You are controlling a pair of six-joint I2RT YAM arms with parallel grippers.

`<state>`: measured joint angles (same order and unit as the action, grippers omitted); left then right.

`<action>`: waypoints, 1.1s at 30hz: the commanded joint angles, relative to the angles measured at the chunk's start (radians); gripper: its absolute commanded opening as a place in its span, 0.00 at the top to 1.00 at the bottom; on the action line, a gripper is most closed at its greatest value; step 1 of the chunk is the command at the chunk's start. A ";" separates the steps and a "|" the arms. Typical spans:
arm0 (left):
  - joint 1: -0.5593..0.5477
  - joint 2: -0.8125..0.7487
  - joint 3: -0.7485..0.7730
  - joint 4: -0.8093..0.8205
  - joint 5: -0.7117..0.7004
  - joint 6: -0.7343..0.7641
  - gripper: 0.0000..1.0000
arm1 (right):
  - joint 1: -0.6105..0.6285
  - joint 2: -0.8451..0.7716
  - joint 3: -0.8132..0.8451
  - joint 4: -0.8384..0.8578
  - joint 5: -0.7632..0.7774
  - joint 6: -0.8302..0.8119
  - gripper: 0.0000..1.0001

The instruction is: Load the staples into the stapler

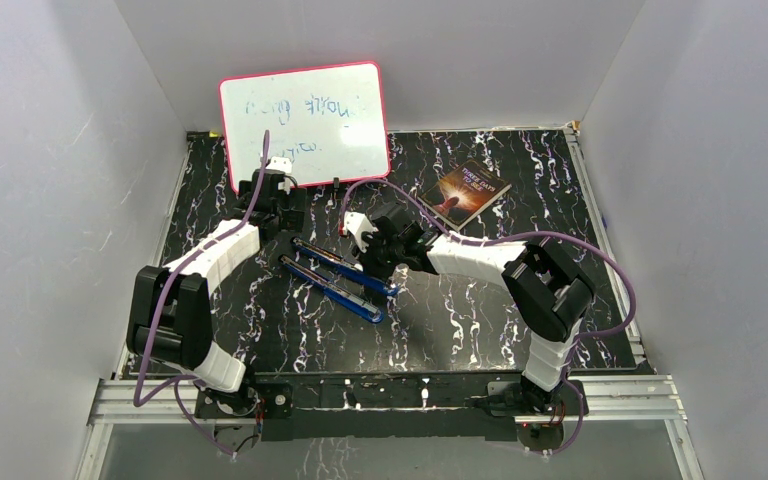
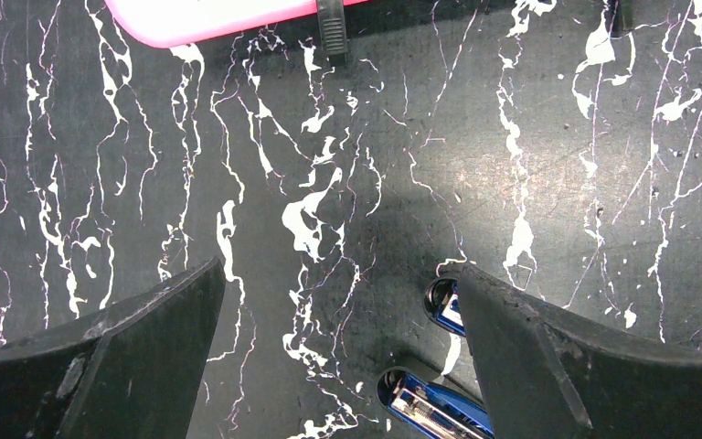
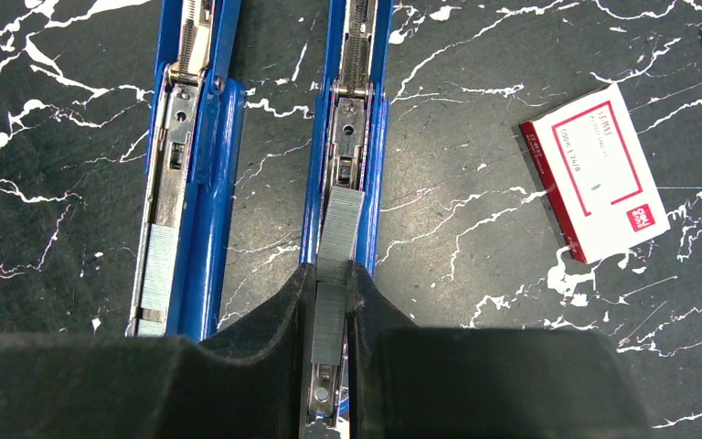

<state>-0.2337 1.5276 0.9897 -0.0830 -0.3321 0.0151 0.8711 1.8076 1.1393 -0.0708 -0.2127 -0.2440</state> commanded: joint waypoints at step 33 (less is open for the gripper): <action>0.005 -0.049 -0.009 0.008 0.005 -0.005 0.02 | 0.006 -0.058 0.027 0.053 -0.037 0.031 1.00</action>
<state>-0.2329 1.5261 0.9897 -0.0830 -0.3313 0.0147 0.8711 1.8011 1.1503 -0.0772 -0.2359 -0.2337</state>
